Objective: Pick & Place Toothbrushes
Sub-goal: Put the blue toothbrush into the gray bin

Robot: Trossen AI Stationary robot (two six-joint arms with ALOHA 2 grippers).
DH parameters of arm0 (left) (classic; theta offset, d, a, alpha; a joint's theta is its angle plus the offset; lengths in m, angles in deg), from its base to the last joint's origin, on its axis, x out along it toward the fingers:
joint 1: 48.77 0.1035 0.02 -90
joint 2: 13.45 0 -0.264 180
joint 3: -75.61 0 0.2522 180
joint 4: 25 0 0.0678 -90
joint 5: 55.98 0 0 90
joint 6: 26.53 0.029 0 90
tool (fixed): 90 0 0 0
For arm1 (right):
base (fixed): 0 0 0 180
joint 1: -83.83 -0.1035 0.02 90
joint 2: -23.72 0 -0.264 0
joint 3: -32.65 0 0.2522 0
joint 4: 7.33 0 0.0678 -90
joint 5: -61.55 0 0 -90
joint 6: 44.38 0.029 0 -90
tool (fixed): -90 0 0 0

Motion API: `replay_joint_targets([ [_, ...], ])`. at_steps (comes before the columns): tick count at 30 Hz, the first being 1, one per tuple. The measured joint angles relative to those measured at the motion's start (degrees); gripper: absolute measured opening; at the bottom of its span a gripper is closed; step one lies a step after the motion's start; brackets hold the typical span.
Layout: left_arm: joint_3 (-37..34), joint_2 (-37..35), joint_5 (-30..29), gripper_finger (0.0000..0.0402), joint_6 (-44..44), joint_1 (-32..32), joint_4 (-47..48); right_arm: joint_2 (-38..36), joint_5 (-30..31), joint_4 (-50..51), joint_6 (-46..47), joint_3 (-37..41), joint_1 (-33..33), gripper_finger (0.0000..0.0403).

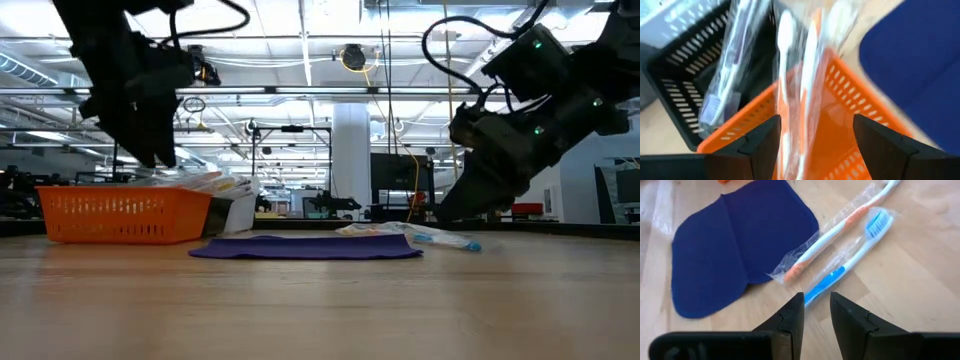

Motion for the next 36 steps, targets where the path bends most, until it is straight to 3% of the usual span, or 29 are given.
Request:
replay_joint_targets([
  [5,0.00,-3.31,-3.95,0.0251,1.63,0.00,-4.16,6.04,0.03,-6.42,0.50,0.00,0.06,0.0089],
  [14,0.00,-3.77,-5.45,0.0251,14.78,0.24,-21.23,12.47,-0.42,-13.85,2.16,-0.07,0.50,0.0089],
  [18,0.00,-3.77,-6.31,0.0251,18.58,0.26,-26.52,13.01,-0.70,-14.17,2.88,-0.09,0.50,0.0063],
  [22,0.00,-3.77,-6.40,0.0251,20.26,0.40,-28.15,13.04,-2.09,-13.93,2.05,-0.09,0.50,0.0008],
  [29,0.00,-3.77,-6.44,0.0251,19.92,1.19,-28.03,9.29,-2.00,-14.38,0.04,-0.04,0.50,0.0001],
  [36,0.00,-3.77,-6.45,0.0251,21.62,1.80,-32.25,1.06,-1.99,-13.73,-4.40,-0.04,0.50,0.0000],
])
